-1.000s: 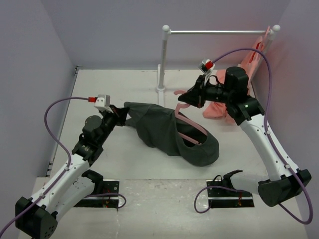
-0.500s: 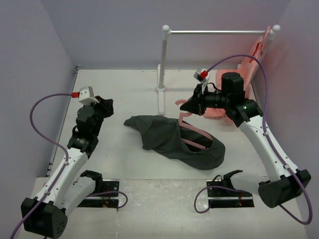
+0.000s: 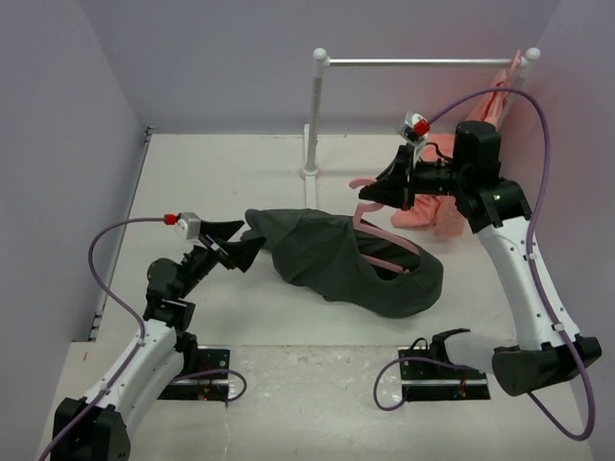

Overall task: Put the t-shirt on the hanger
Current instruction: Place the T-shirt on the hanger, then place the hanger at the clothesline.

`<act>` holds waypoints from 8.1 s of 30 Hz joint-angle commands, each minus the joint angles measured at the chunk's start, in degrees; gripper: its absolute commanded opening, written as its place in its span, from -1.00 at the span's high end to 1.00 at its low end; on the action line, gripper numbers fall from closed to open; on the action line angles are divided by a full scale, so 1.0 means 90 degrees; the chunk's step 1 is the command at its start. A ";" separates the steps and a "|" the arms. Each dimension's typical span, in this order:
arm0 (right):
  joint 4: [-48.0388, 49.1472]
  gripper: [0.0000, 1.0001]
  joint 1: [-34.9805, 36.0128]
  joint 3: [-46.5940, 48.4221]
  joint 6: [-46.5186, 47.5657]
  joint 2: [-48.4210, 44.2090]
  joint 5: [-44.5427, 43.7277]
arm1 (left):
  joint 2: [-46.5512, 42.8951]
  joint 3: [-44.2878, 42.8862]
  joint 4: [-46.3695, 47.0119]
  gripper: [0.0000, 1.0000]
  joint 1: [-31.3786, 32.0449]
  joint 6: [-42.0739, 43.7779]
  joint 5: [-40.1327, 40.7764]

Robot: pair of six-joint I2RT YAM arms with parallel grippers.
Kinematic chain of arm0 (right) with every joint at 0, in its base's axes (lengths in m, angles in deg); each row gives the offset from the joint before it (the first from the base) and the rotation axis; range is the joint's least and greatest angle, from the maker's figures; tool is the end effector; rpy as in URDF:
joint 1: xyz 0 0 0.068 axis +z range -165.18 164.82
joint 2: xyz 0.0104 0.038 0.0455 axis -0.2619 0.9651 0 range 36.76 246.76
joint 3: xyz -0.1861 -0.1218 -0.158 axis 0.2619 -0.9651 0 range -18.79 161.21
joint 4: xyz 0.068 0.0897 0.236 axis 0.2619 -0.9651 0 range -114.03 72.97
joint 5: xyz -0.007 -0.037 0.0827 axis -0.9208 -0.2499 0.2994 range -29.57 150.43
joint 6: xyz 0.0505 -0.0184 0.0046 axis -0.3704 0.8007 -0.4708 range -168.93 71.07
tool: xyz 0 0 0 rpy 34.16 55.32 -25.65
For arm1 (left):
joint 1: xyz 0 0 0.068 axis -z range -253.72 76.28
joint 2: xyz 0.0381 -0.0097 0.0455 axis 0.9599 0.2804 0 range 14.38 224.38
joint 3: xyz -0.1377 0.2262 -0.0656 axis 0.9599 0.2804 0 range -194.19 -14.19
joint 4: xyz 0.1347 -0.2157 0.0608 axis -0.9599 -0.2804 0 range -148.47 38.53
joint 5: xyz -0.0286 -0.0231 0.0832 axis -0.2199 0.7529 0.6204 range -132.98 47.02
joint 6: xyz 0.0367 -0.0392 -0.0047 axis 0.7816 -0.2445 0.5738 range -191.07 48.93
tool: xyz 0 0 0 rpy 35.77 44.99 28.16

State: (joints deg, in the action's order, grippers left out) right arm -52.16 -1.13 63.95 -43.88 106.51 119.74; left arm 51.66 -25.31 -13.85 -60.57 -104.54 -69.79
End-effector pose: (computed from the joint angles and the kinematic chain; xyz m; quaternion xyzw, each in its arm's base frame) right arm 0.2246 0.0878 0.4399 -0.3920 0.6652 0.4473 0.4514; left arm 0.1521 -0.0520 0.2402 0.0680 0.6377 -0.4328 0.6336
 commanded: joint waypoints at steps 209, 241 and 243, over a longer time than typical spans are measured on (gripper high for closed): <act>-0.1919 0.00 0.1576 0.0396 0.1611 -0.0554 -0.2193 | 0.5332 -0.8837 -0.3946 1.00 0.1597 0.1800 -0.6255; 0.0233 1.00 0.1440 -0.0952 -0.0305 -0.1617 -0.4931 | 0.3721 -0.9009 -0.6286 -1.00 0.1117 0.1175 0.3998; 0.0226 1.00 0.1287 -0.0968 -0.0446 -0.1809 -0.5430 | 0.3215 -0.8492 -0.6075 -1.00 0.1117 0.1167 0.5044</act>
State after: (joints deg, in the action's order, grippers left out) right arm -55.22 12.42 55.46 -44.61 94.16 82.74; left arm 89.57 -106.02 -66.41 -49.97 -93.08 -56.38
